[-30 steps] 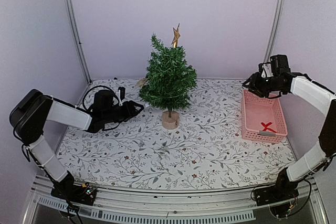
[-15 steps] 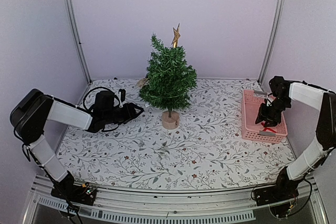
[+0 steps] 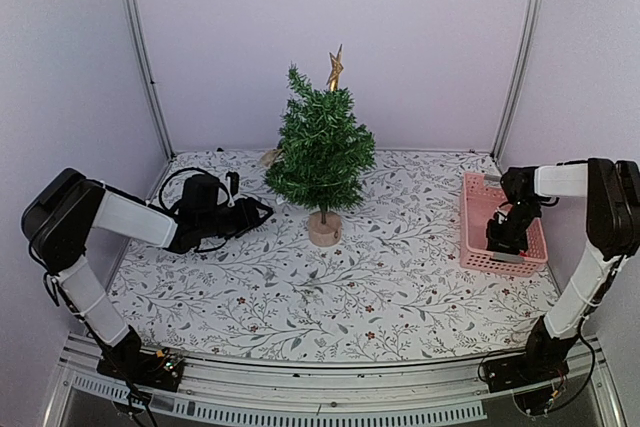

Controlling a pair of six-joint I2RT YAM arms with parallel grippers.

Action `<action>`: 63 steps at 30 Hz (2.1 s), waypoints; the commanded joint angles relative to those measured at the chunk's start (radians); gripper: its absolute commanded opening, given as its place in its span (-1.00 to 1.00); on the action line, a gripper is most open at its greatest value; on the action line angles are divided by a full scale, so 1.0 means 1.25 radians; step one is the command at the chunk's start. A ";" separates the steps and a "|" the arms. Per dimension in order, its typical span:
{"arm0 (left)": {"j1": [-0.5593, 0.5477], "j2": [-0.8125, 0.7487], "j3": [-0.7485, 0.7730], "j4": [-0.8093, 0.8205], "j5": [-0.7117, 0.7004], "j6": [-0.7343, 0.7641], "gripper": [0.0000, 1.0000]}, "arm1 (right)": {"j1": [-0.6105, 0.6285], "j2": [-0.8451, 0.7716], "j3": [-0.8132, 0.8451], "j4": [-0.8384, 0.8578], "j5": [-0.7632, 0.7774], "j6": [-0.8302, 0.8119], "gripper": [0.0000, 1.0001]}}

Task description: Decorate the small christmas tree

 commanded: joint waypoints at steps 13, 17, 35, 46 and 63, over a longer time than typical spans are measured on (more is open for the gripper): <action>0.006 0.019 0.023 0.010 -0.008 0.005 0.03 | -0.003 0.140 0.185 0.171 -0.047 0.037 -0.51; 0.007 0.010 0.028 -0.007 -0.009 0.017 0.03 | -0.003 0.148 0.252 0.177 -0.032 0.037 -0.48; 0.016 -0.035 0.018 -0.032 0.004 0.061 0.05 | -0.003 0.141 0.212 0.142 0.004 -0.191 -0.32; 0.017 -0.075 0.026 -0.045 -0.020 0.101 0.06 | -0.003 0.198 0.211 0.158 0.017 -0.182 -0.52; 0.005 -0.274 0.016 -0.099 -0.113 0.291 0.13 | -0.003 0.069 0.238 0.114 -0.069 -0.103 -1.00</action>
